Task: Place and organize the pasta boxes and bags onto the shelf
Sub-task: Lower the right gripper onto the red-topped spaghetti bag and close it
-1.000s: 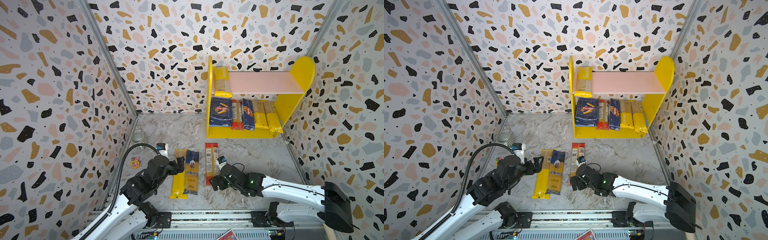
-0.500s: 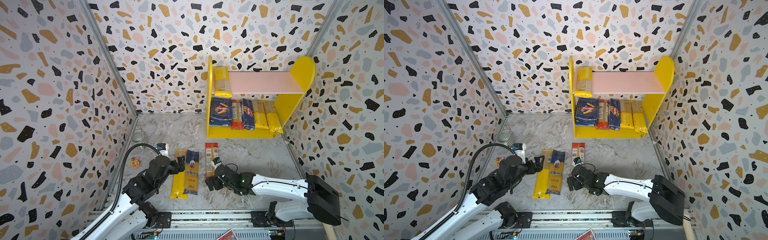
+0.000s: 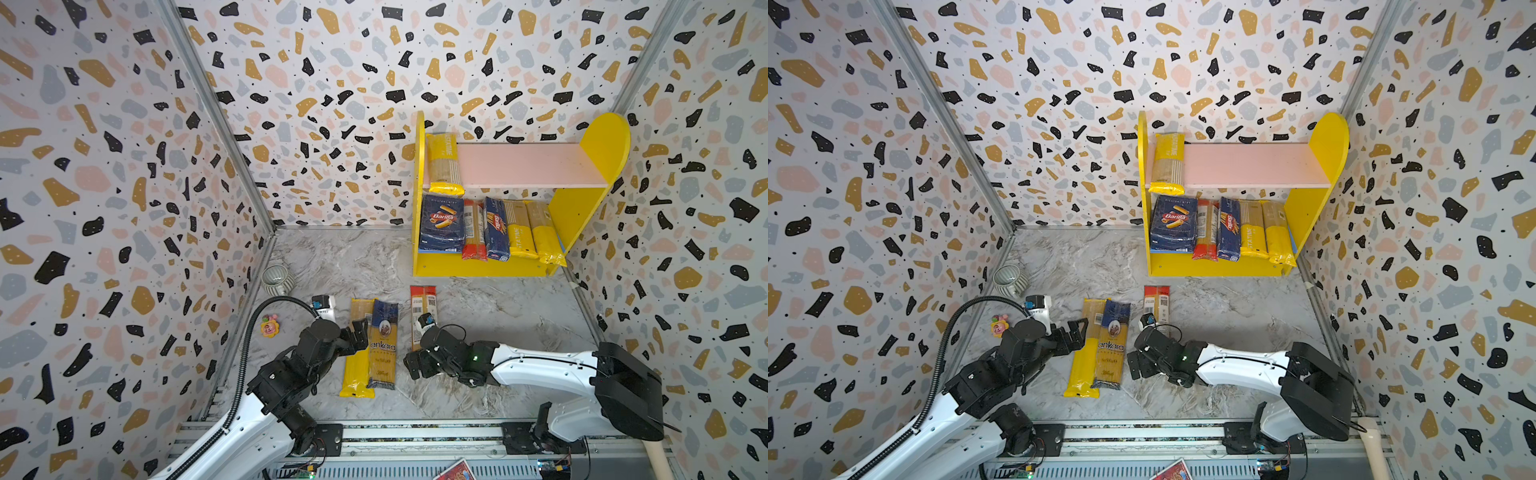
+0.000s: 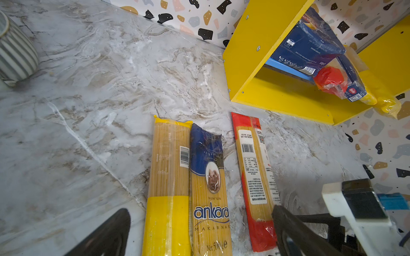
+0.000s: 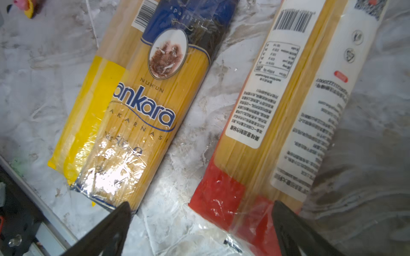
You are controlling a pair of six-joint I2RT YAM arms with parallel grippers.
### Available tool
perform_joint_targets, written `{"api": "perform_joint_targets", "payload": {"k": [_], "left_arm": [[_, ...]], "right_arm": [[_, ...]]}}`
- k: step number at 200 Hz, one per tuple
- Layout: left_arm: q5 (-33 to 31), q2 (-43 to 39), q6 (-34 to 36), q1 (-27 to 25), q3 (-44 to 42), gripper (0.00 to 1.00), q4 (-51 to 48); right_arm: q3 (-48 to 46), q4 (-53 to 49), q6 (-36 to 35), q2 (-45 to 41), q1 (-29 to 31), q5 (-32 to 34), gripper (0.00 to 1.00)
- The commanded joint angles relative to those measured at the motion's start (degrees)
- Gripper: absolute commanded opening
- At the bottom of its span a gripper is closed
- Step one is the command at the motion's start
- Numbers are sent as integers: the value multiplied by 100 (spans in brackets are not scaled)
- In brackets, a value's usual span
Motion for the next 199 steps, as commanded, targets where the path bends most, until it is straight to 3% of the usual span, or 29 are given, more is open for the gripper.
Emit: {"api": "perform_joint_targets", "payload": {"k": [1, 54, 91, 124, 199], "left_arm": [[32, -130, -126, 20, -152, 99, 249], [77, -296, -100, 24, -217, 99, 324], [172, -322, -95, 20, -258, 100, 357], [216, -422, -94, 20, -267, 100, 361], [295, -436, -44, 27, -235, 100, 366]], "right_arm": [[209, -119, 124, 97, 38, 195, 99], [1008, -1416, 251, 682, 242, 1642, 99], [1480, -1841, 300, 1428, 198, 2211, 99], [1687, -1806, 345, 1937, 4, 2159, 99], [1109, -896, 241, 2092, -681, 1248, 99]]}}
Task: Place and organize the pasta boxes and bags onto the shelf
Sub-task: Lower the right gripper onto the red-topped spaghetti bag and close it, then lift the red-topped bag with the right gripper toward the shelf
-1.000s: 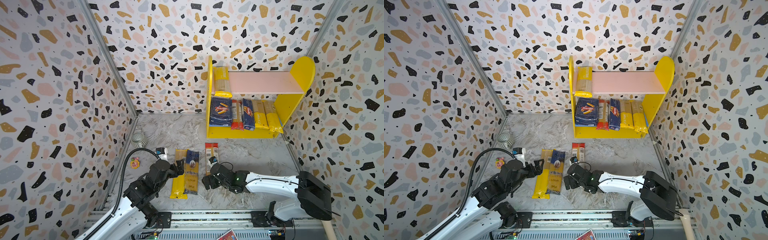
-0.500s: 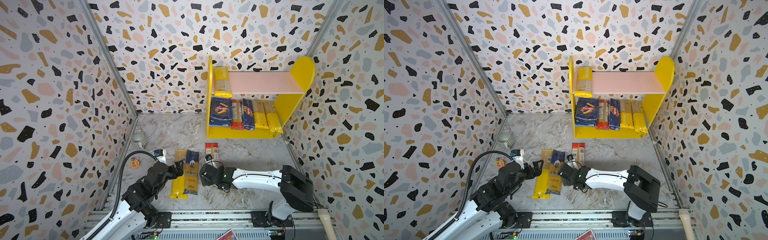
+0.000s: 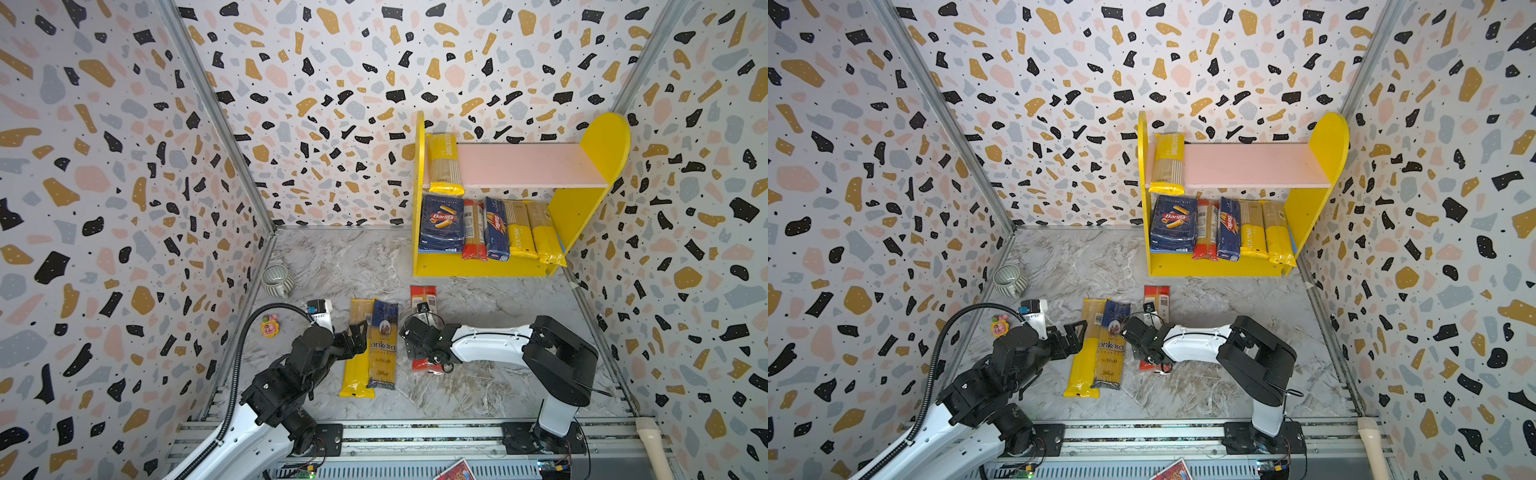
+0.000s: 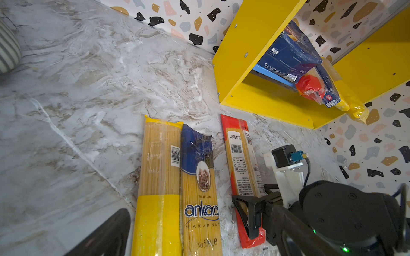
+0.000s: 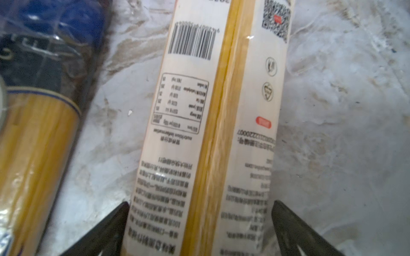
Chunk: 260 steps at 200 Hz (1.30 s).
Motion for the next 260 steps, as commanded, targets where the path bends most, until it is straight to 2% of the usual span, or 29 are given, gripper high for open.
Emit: {"api": "perform_joint_targets", "payload": {"k": [1, 36, 55, 70, 93, 124, 144, 190, 260], "left_arm": [[53, -22, 45, 23, -5, 100, 245], [62, 14, 63, 20, 20, 99, 234], [78, 7, 57, 20, 27, 99, 230], [88, -5, 55, 20, 23, 100, 220], [119, -30, 50, 20, 44, 99, 194], [156, -37, 58, 22, 91, 99, 168], [162, -43, 68, 21, 178, 100, 92], [-6, -171, 86, 20, 335, 99, -121], [-3, 224, 93, 20, 682, 100, -124]], "right_arm": [[-224, -68, -60, 86, -142, -250, 99], [-293, -19, -82, 261, -155, -603, 100], [-378, -27, -108, 385, -219, -919, 92], [-469, -36, -143, 497, -336, -1247, 81], [-609, -166, -131, 547, -357, -1353, 65], [-867, -189, -133, 502, -357, -1570, 32], [-1201, 115, -216, 97, -365, -1860, 21], [-2210, 1435, -289, -1335, -857, -3538, 10], [-2813, 1846, -231, -3357, -1634, -5009, 9]]}}
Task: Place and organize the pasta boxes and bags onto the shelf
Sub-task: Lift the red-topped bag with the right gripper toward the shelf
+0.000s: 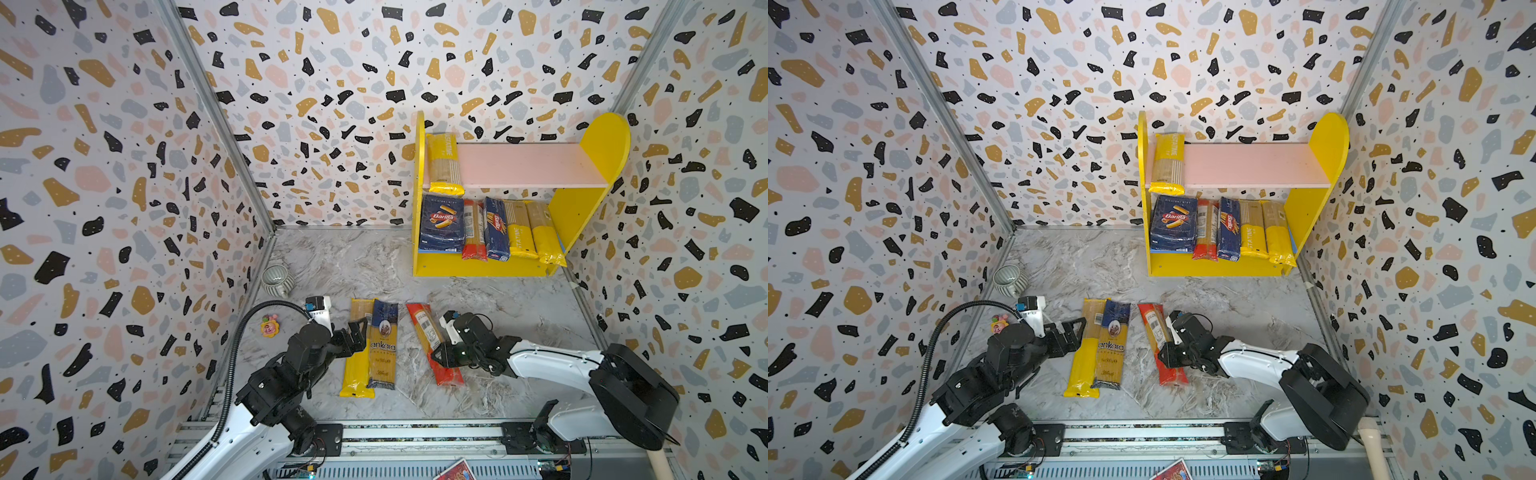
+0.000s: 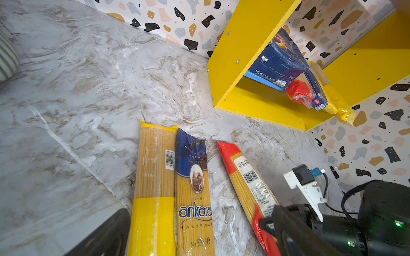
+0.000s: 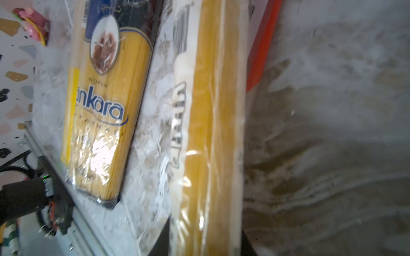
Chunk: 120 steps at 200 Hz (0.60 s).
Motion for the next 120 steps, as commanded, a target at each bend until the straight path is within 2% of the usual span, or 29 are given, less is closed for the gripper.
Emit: {"api": "perform_joint_targets", "payload": {"k": [1, 46, 120], "left_arm": [[-47, 121, 78, 20, 297, 100, 63], [-63, 618, 279, 20, 728, 100, 22], [-82, 1109, 306, 20, 1032, 100, 182]], "right_arm": [[-64, 84, 51, -726, -238, -912, 9], [-112, -257, -44, -1749, -597, -1421, 9], [-35, -883, -71, -2927, -971, -1948, 7]]}}
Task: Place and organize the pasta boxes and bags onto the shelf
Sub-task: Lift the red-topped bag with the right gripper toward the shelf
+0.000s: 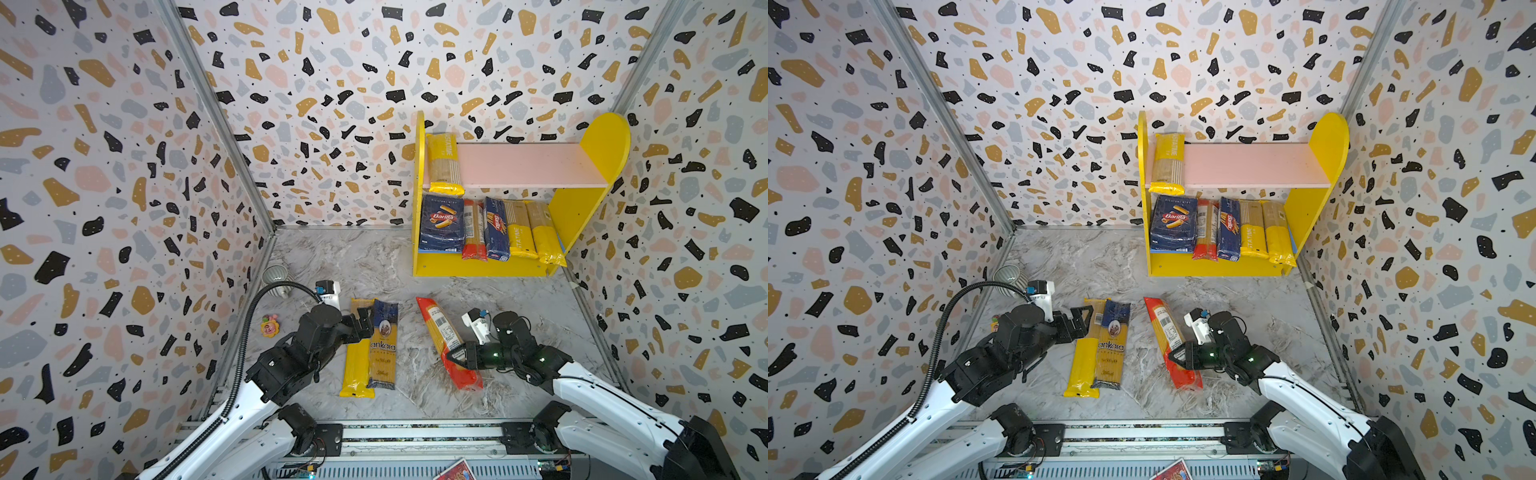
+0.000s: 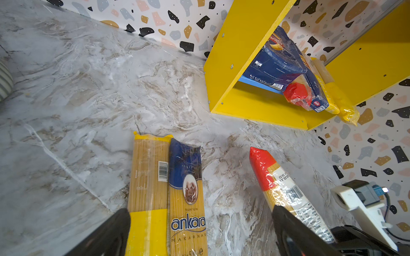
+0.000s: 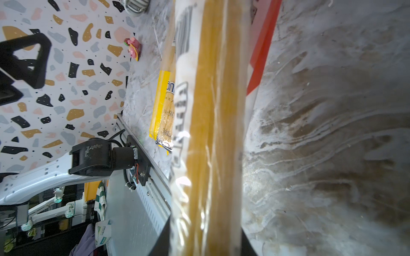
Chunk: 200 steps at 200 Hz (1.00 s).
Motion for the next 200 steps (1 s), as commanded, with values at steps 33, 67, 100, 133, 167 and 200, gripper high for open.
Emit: {"api": "perform_joint_targets", "payload": {"k": [33, 67, 100, 133, 167, 200], "left_arm": [[-66, 275, 184, 20, 266, 100, 236], [-42, 439, 203, 21, 320, 99, 329], [177, 657, 209, 24, 424, 99, 406], [399, 850, 234, 24, 494, 100, 527], [691, 1197, 264, -88, 743, 99, 648], [682, 1453, 269, -349, 985, 100, 736]], "right_arm": [[437, -112, -168, -739, -88, -438, 7], [609, -508, -172, -1127, -101, -379, 7], [980, -1035, -274, -1463, -111, -209, 7], [1534, -1507, -393, -1563, -112, -39, 6], [2325, -1810, -587, -1488, -122, 392, 6], [3441, -2142, -1014, -925, -199, 769, 6]]}}
